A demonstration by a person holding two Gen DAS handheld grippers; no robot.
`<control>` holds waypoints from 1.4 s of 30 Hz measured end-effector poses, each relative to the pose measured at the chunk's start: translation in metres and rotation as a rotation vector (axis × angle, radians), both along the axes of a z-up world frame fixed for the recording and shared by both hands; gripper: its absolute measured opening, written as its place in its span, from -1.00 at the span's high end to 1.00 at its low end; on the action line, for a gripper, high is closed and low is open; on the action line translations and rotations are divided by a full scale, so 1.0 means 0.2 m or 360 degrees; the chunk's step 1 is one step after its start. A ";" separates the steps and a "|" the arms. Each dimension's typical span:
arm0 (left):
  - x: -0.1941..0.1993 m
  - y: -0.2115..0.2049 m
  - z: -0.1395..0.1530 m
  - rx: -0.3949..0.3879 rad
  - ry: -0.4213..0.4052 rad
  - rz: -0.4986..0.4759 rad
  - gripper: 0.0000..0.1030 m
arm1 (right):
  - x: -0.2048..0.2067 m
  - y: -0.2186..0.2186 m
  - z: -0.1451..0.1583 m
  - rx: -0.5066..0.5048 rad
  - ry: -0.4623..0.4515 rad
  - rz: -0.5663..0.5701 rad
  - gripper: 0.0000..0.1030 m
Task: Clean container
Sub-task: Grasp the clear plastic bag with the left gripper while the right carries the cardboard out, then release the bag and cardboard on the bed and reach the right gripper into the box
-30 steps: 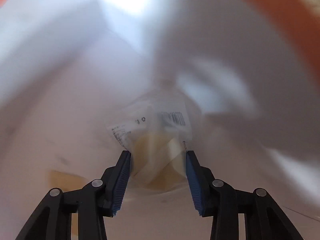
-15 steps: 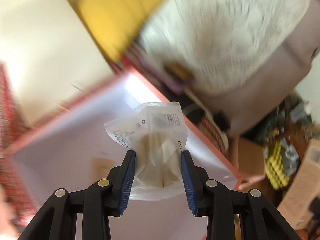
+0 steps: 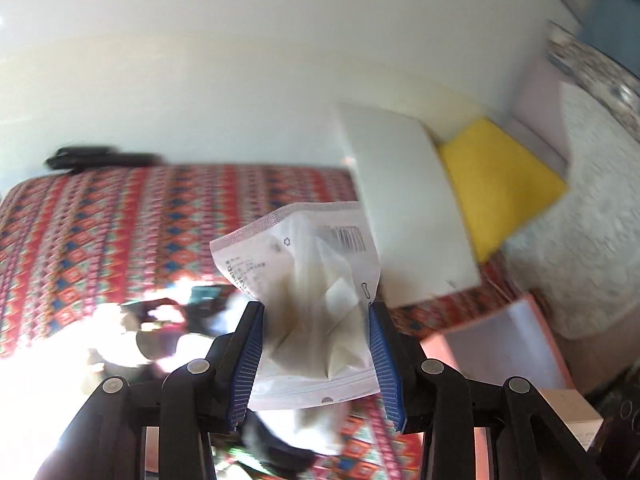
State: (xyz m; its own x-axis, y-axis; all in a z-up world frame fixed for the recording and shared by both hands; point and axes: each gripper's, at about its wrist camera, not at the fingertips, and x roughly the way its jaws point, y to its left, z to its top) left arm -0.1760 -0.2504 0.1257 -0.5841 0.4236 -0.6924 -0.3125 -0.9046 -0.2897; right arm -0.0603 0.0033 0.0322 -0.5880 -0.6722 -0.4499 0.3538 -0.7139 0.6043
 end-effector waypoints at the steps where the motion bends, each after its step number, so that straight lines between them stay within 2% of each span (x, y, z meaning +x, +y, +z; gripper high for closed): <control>1: -0.06 -0.08 -0.03 0.0002 -0.0015 0.0046 0.05 | -0.06 -0.01 -0.01 0.0034 -0.0005 -0.0069 -0.04; 3: -0.18 -0.17 -0.10 -0.0022 -0.0029 0.0134 -0.14 | -0.19 -0.02 -0.02 0.0143 -0.0012 -0.0211 -0.11; 4: -0.22 -0.20 -0.14 -0.0038 -0.0046 0.0177 -0.36 | -0.25 -0.02 -0.02 0.0219 -0.0016 -0.0278 -0.47; 5: -0.26 -0.23 -0.17 -0.0073 -0.0062 0.0239 -0.55 | -0.28 -0.01 -0.01 0.0275 -0.0021 -0.0321 -0.66; 6: -0.28 -0.26 -0.19 -0.0102 -0.0065 0.0287 -0.55 | -0.31 0.01 -0.01 0.0329 -0.0027 -0.0362 -0.79; 10: -0.22 -0.23 -0.22 -0.0169 -0.0005 0.0209 -0.72 | -0.21 0.24 0.08 0.0212 0.0014 -0.0309 -0.77; 11: -0.20 -0.22 -0.22 -0.0185 0.0010 0.0189 -0.74 | -0.17 0.33 0.08 0.0252 0.0005 -0.0324 -0.77; 14: -0.13 -0.13 -0.23 -0.0233 0.0028 0.0072 -0.74 | -0.10 0.59 -0.03 0.0654 -0.0187 -0.0443 -0.57; 15: -0.09 -0.06 -0.23 -0.0243 0.0030 0.0024 -0.74 | -0.11 0.67 -0.11 0.0761 -0.0307 -0.0462 -0.35; 16: -0.04 0.02 -0.23 -0.0252 0.0031 -0.0023 -0.74 | -0.13 0.74 -0.23 0.0793 -0.0448 -0.0425 -0.16; 17: 0.00 0.09 -0.23 -0.0260 0.0033 -0.0070 -0.74 | -0.14 0.80 -0.34 0.0817 -0.0591 -0.0381 -0.12; 20: 0.07 0.36 -0.35 -0.0231 -0.0049 -0.0305 -0.74 | -0.10 0.78 -0.69 0.0803 -0.0914 0.0086 -0.10; 24: 0.19 0.65 -0.51 -0.0316 -0.0166 -0.0523 -0.74 | 0.05 0.56 -1.01 0.0908 -0.1143 0.0776 -0.10; 26: 0.24 0.75 -0.56 -0.0371 -0.0185 -0.0567 -0.74 | 0.08 0.48 -1.04 0.0912 -0.1130 0.0946 -0.16; 28: 0.26 0.83 -0.60 -0.0393 -0.0214 -0.0593 -0.74 | 0.11 0.40 -1.06 0.0912 -0.1109 0.1107 -0.38; 29: 0.26 0.87 -0.62 -0.0395 -0.0234 -0.0607 -0.74 | 0.13 0.36 -1.07 0.0911 -0.1098 0.1187 -0.38; 31: 0.26 0.93 -0.65 -0.0407 -0.0261 -0.0618 -0.74 | 0.08 0.38 -1.11 0.0948 -0.1108 0.1095 -0.48; 32: 0.26 0.95 -0.66 -0.0418 -0.0267 -0.0616 -0.74 | 0.06 0.38 -1.12 0.0967 -0.1114 0.1043 -0.47; 33: 0.26 0.97 -0.68 -0.0429 -0.0273 -0.0614 -0.74 | 0.04 0.39 -1.14 0.0986 -0.1120 0.0990 -0.31; 34: 0.25 0.99 -0.69 -0.0433 -0.0282 -0.0610 -0.74 | 0.01 0.40 -1.16 0.1004 -0.1126 0.0938 -0.24; 35: 0.24 0.99 -0.69 -0.0429 -0.0292 -0.0604 -0.74 | -0.01 0.41 -1.17 0.1023 -0.1131 0.0885 -0.05; 36: 0.24 0.99 -0.69 -0.0424 -0.0292 -0.0600 -0.74 | -0.05 0.47 -1.16 0.1162 -0.1079 0.0745 0.42; 37: 0.24 1.00 -0.68 -0.0419 -0.0293 -0.0596 -0.74 | -0.09 0.54 -1.15 0.1311 -0.1018 0.0593 0.57; 38: 0.24 1.00 -0.68 -0.0413 -0.0293 -0.0592 -0.74 | -0.12 0.64 -1.15 0.1296 -0.1040 0.0472 0.70; 39: 0.25 1.00 -0.67 -0.0415 -0.0284 -0.0595 -0.74 | -0.16 0.75 -1.15 0.1264 -0.1070 0.0354 0.67; 42: 0.27 1.00 -0.64 -0.0425 -0.0255 -0.0608 -0.74 | -0.09 0.94 -1.07 0.1080 -0.1040 0.0224 0.67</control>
State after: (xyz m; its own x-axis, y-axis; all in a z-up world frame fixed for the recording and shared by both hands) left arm -0.1212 -0.0509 -0.0028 -0.2987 0.3823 -0.8744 -0.6071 -0.7831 -0.1350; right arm -0.0774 0.1906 -0.1824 -0.0156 -0.1922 -0.9812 0.2025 -0.9616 0.1851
